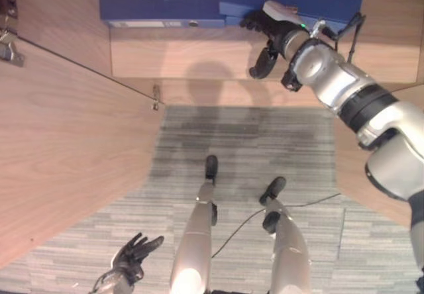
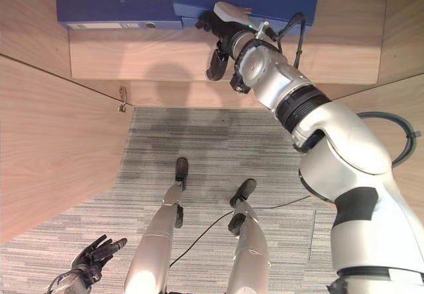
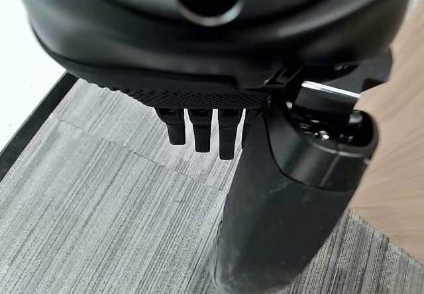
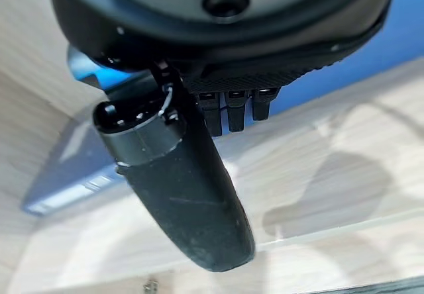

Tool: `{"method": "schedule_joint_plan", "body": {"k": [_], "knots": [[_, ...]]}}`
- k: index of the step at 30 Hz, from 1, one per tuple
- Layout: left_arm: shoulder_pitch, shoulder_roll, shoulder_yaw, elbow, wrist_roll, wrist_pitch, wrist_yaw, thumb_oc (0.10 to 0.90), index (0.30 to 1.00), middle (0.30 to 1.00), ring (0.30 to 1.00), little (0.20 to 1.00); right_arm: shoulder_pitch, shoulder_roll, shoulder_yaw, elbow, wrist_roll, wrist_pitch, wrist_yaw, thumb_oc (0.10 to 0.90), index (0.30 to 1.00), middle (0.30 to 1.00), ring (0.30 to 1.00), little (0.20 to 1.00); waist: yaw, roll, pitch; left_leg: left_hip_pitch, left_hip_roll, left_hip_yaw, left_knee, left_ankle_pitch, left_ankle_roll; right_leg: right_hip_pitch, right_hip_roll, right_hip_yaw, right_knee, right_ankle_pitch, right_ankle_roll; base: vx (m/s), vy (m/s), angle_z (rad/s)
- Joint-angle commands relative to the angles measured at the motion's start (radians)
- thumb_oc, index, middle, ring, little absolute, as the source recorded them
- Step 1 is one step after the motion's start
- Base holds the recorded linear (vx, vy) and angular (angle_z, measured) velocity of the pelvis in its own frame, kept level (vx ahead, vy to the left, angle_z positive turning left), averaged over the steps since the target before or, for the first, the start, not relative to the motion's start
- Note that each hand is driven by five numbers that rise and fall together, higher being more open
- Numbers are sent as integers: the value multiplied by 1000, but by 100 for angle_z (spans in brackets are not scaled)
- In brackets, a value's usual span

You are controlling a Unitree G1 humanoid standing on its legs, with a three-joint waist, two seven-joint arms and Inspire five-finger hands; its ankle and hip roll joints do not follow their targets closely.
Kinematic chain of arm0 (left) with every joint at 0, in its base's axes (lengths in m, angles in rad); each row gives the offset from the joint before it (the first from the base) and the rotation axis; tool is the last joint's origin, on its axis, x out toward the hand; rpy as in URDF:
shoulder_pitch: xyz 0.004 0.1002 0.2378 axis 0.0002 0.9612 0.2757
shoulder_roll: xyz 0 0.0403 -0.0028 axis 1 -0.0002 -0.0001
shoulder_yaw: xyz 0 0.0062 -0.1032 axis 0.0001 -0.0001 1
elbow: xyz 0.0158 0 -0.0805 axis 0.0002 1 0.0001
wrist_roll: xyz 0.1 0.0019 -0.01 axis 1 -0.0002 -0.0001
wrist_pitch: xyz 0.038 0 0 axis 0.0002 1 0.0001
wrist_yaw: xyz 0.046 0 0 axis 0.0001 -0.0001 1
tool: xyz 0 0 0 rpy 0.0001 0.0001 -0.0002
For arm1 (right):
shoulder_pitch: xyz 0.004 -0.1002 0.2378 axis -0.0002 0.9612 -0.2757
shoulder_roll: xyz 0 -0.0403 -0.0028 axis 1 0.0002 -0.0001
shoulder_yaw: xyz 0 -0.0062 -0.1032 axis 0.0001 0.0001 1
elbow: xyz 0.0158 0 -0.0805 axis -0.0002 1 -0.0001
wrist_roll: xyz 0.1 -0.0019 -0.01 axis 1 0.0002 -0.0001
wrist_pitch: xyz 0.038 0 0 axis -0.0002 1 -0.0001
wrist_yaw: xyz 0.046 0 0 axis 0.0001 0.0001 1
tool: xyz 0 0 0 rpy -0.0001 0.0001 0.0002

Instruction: Put the empty folder in the office cabinet

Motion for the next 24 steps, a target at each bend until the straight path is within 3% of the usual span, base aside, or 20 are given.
{"method": "schedule_joint_plan", "body": {"k": [1, 14, 24], "knots": [[92, 48, 15, 77, 37, -3, -2, 800, 900, 900, 900, 900, -170, -31, 6, 5, -59, -61, -27, 800, 900, 900, 900, 900, 19, -53, -4, 45, 11, 8, 57, -171, -63, 50, -21, 69, -83, 26, 99, 0, 0, 0], [95, 45, 22, 78, 27, -1, -20, 800, 900, 900, 900, 900, -171, -93, 67, 13, -126, -51, 23, 800, 900, 900, 900, 900, 12, -68, -3, 44, 12, 11, 56, -171, -63, 53, -19, 69, -94, 32, 103, 0, 0, 0], [90, 46, 46, 99, 35, -1, -33, 800, 900, 900, 900, 900, -220, -155, 123, -22, -263, -51, 32, 800, 900, 900, 900, 900, 3, -86, -3, 42, 13, 12, 62, -175, -64, 52, -14, 71, -98, 32, 103, 0, 0, 0]]}}
